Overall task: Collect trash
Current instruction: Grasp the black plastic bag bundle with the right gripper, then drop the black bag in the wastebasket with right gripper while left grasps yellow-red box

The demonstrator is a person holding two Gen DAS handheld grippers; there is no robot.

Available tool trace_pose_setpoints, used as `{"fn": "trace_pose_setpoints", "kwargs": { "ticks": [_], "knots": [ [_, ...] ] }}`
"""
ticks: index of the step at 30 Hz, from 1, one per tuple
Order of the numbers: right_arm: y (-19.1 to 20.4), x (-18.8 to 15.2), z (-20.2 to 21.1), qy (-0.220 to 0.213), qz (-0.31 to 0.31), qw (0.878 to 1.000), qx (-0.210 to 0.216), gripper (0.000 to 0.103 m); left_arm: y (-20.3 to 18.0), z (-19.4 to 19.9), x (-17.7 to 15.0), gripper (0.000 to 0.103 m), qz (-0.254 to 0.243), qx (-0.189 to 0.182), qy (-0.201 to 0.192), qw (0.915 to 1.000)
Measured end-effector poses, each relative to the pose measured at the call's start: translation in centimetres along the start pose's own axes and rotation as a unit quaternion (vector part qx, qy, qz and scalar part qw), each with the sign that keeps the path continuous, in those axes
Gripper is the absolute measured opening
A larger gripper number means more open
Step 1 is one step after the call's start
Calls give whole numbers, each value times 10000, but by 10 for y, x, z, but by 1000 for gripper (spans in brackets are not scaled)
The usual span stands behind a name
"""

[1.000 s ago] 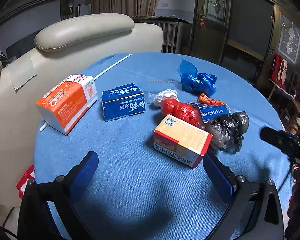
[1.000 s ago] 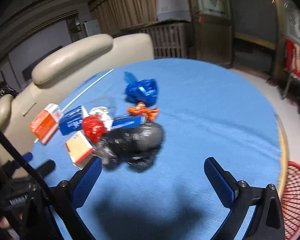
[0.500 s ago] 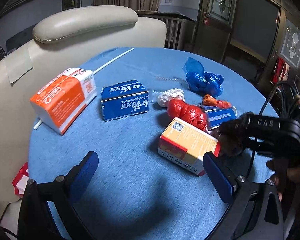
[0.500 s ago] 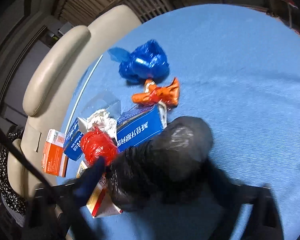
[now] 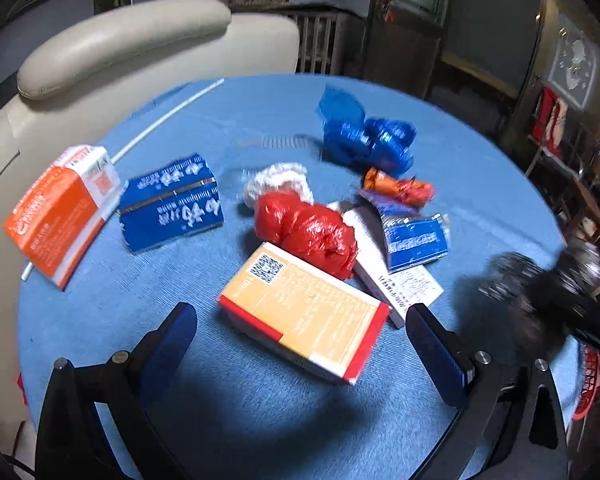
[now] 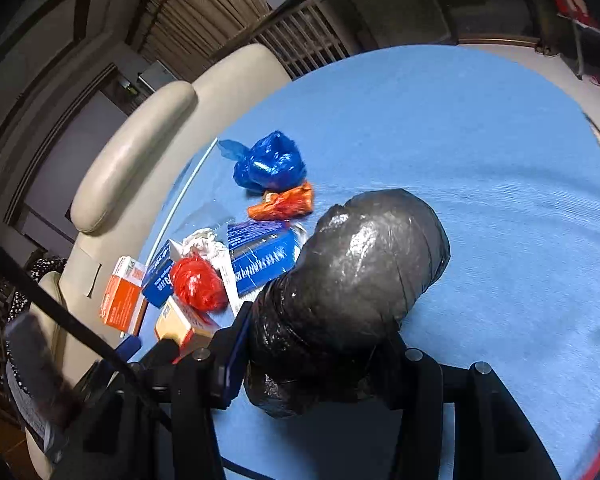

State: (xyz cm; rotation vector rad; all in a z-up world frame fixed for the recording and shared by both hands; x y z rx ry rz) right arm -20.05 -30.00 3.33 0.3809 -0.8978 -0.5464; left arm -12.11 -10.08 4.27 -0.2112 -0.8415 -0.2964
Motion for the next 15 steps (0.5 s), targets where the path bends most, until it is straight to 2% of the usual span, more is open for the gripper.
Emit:
{"fn": "trace_pose_setpoints", "kwargs": {
  "ticks": [5, 7, 15],
  "knots": [
    [-12, -9, 16, -36, -74, 10000, 24, 54, -6, -14, -3, 103, -101, 60, 121, 9999],
    [-16, -12, 19, -37, -78, 10000, 37, 54, -7, -14, -5, 93, -184, -23, 110, 9998],
    [-27, -14, 31, -157, -141, 9997, 90, 54, -4, 12, -11, 92, -357, -24, -82, 9993]
  ]
}}
Point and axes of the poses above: each gripper's, at about its wrist camera, not at the fingertips, and z roughly against the way its jaws point, y to its left, x to its top, the point moved 1 cm from there along -z, roughly the way its jaws point, and after that the axes turned 12 degrees about -y, right-handed, at the moved point
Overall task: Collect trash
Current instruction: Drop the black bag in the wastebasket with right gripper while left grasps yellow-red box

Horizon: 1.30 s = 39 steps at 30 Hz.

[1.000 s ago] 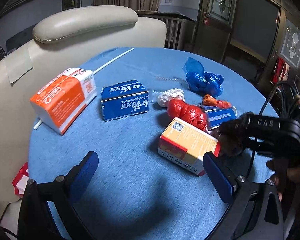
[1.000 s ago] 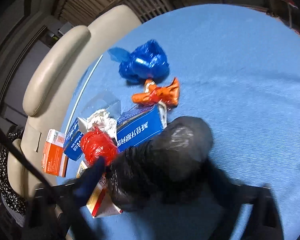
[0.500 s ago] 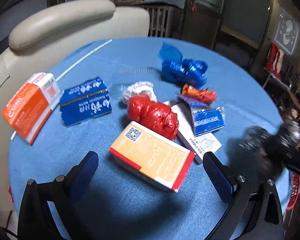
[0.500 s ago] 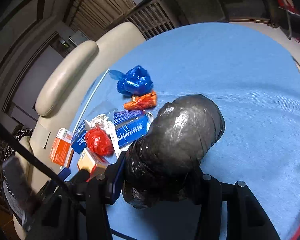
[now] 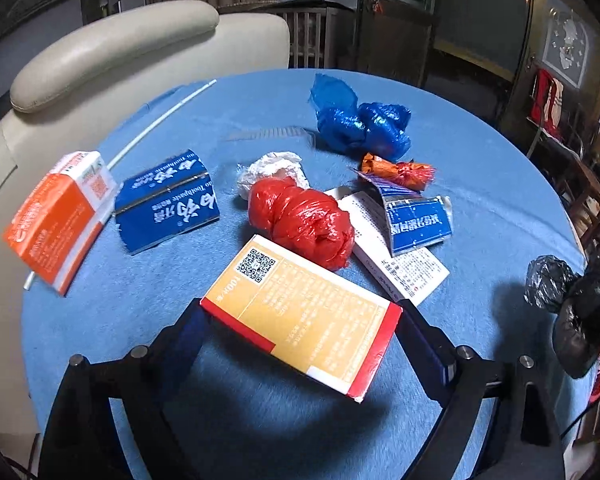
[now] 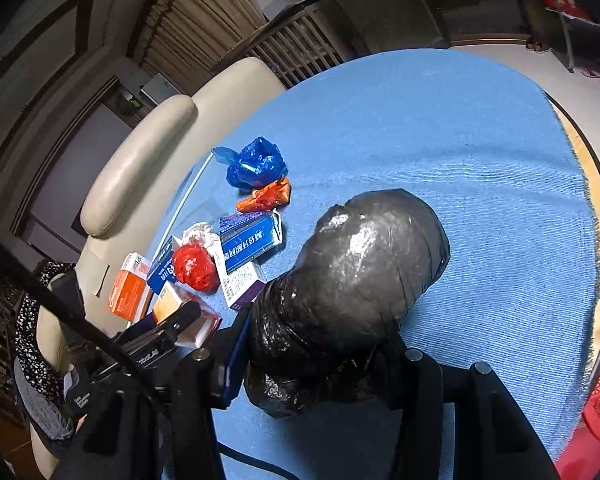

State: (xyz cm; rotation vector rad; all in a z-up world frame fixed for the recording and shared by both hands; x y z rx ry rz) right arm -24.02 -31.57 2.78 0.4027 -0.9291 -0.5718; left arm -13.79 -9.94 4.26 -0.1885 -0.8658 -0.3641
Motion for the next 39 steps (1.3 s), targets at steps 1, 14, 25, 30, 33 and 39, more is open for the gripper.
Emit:
{"fn": "trace_pose_setpoints", "kwargs": {
  "ticks": [1, 14, 25, 30, 33, 39],
  "knots": [
    [-1, 0, 3, -24, 10, 10000, -1, 54, 0, 5, 0, 92, -24, 1, -34, 10000],
    [-66, -8, 79, -629, -376, 9947, -717, 54, -71, 63, 20, 92, -620, -809, -589, 9930],
    [-182, 1, 130, -796, -876, 9725, -2006, 56, -153, 80, 26, 92, -1157, -1607, -724, 9775],
    [-222, -1, 132, -520, -1066, 9645, -2361, 62, -195, 83, 26, 92, -1363, -1949, -683, 9689],
    [-235, -3, 135, -484, -1236, 9592, -2496, 76, -219, 83, 27, 92, -1500, -2169, -663, 9623],
    [-236, -2, 162, -909, -1284, 9540, -2550, 79, -272, 87, 24, 92, -1796, -2625, -601, 9462]
  ]
}}
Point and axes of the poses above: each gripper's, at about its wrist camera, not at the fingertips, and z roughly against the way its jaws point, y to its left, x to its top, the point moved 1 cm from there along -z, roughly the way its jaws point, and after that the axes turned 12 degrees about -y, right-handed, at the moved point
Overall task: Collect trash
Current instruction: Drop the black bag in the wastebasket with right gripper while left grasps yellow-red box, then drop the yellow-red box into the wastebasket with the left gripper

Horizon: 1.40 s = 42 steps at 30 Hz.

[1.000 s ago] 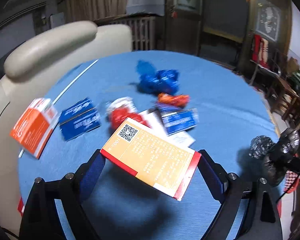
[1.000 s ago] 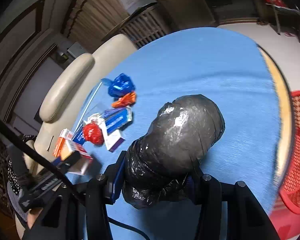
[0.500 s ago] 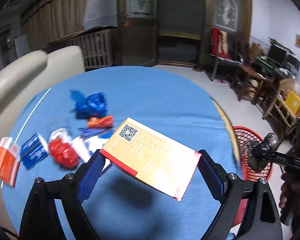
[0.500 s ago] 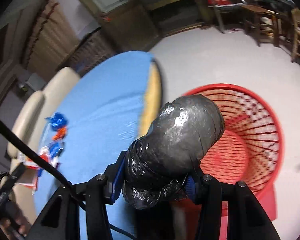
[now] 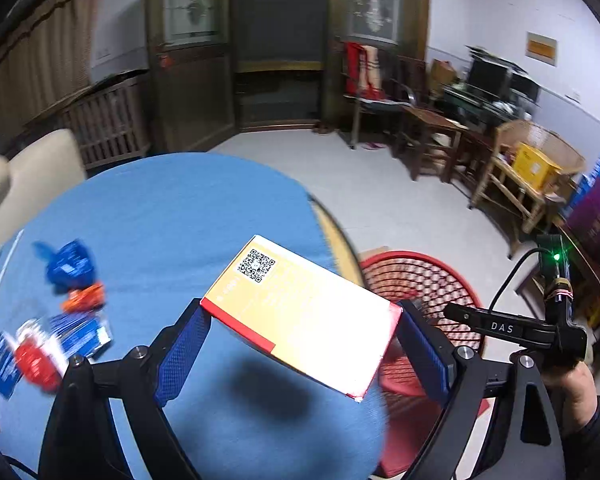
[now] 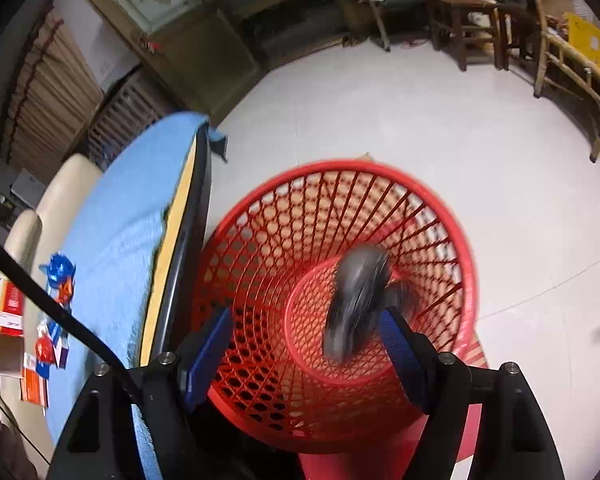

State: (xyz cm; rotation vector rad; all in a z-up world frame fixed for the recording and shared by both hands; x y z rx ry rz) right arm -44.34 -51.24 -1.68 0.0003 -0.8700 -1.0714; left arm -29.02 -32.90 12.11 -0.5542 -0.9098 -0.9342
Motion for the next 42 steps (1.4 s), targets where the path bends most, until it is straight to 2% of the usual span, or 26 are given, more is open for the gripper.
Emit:
{"fn": "trace_pose_setpoints", "kwargs": {
  "ticks": [7, 13, 16, 18, 20, 24, 28, 32, 37, 42],
  "knots": [
    [-27, 7, 26, -296, -336, 9990, -74, 79, -49, -32, 11, 93, -123, -556, 190, 9982],
    [-51, 12, 46, -566, -609, 9962, -262, 79, -91, -57, 16, 93, -310, -1053, 388, 9932],
    [-63, 17, 57, -768, -813, 9930, -368, 79, -102, -70, 13, 93, -453, -1159, 582, 9905],
    [-68, 19, 65, -885, -876, 9913, -427, 79, -102, -76, 11, 93, -466, -1128, 653, 9904],
    [-70, 22, 74, -1026, -894, 9895, -483, 79, -96, -77, 11, 94, -285, -1172, 667, 9905],
    [-66, 23, 77, -1034, -873, 9897, -464, 79, -80, -78, 14, 94, 172, -1276, 766, 9887],
    [-51, 21, 74, -967, -735, 9920, -335, 79, -55, -64, 16, 94, 339, -1145, 608, 9910],
    [-27, 16, 64, -847, -548, 9948, -135, 79, -15, -44, 6, 94, 653, -782, 516, 9935],
    [16, 0, 46, -550, -155, 9982, 178, 79, 45, -12, -20, 94, 1091, -115, 455, 9929],
    [59, -13, 34, -343, 235, 9980, 472, 79, 108, 25, -48, 94, 1528, 652, 350, 9855]
  ]
}}
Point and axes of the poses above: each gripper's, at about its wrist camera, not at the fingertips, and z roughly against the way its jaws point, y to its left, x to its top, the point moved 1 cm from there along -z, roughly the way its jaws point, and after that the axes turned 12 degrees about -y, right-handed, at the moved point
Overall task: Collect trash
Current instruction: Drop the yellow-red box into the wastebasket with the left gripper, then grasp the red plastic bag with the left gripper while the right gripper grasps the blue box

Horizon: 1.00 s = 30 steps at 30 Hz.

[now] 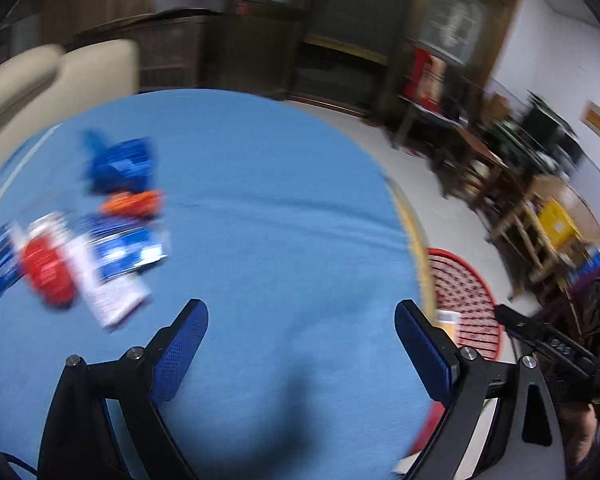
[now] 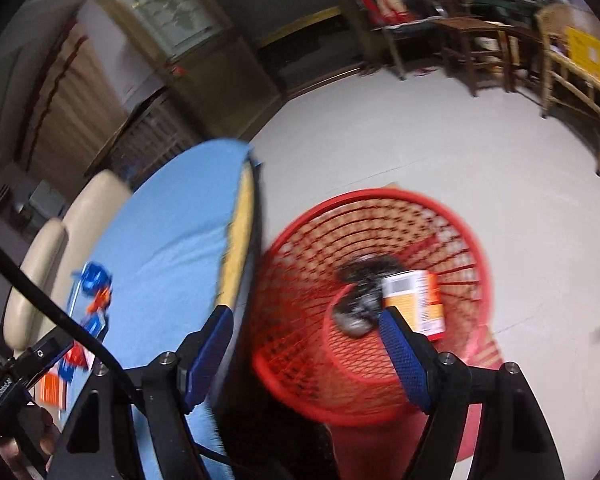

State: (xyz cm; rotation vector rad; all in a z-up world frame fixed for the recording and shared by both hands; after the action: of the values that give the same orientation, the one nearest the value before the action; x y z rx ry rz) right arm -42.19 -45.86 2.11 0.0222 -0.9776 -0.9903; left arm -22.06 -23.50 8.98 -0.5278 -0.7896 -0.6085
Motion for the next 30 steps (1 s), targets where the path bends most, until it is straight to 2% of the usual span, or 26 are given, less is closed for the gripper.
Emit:
{"fn": "trace_pose_setpoints", "kwargs": {
  "ticks": [4, 8, 10, 15, 19, 20, 21, 22, 23, 28, 30],
  "knots": [
    [43, -13, -11, 222, 397, 9985, 292, 79, 61, 20, -7, 94, 345, 787, -195, 9961],
    [83, -28, -20, 395, 780, 9946, 552, 79, 120, 23, -7, 94, 856, 1657, -274, 9821],
    [100, -36, -20, 458, 929, 9926, 637, 79, 150, 17, -3, 94, 1148, 1955, -246, 9737],
    [132, -52, -12, 535, 1305, 9868, 796, 79, 184, -10, 14, 94, 1665, 2142, -197, 9623],
    [143, -60, -11, 630, 1473, 9839, 795, 79, 200, -37, 18, 94, 1589, 2486, 30, 9555],
    [143, -61, -11, 654, 1481, 9836, 791, 79, 204, -43, 18, 87, 1583, 2544, 120, 9540],
    [145, -61, -12, 672, 1501, 9833, 786, 79, 209, -48, 13, 55, 1561, 2519, 221, 9548],
    [147, -62, -13, 686, 1535, 9827, 783, 79, 212, -51, 9, 47, 1587, 2420, 353, 9566],
    [149, -62, -13, 697, 1579, 9819, 786, 79, 215, -48, 4, 47, 1641, 2322, 361, 9580],
    [173, -62, -27, 796, 1741, 9774, 892, 79, 215, -11, -11, 47, 1425, 2361, 173, 9611],
    [192, -62, -39, 864, 1828, 9736, 1058, 79, 215, 6, -22, 47, 1342, 2378, 151, 9619]
  ]
}}
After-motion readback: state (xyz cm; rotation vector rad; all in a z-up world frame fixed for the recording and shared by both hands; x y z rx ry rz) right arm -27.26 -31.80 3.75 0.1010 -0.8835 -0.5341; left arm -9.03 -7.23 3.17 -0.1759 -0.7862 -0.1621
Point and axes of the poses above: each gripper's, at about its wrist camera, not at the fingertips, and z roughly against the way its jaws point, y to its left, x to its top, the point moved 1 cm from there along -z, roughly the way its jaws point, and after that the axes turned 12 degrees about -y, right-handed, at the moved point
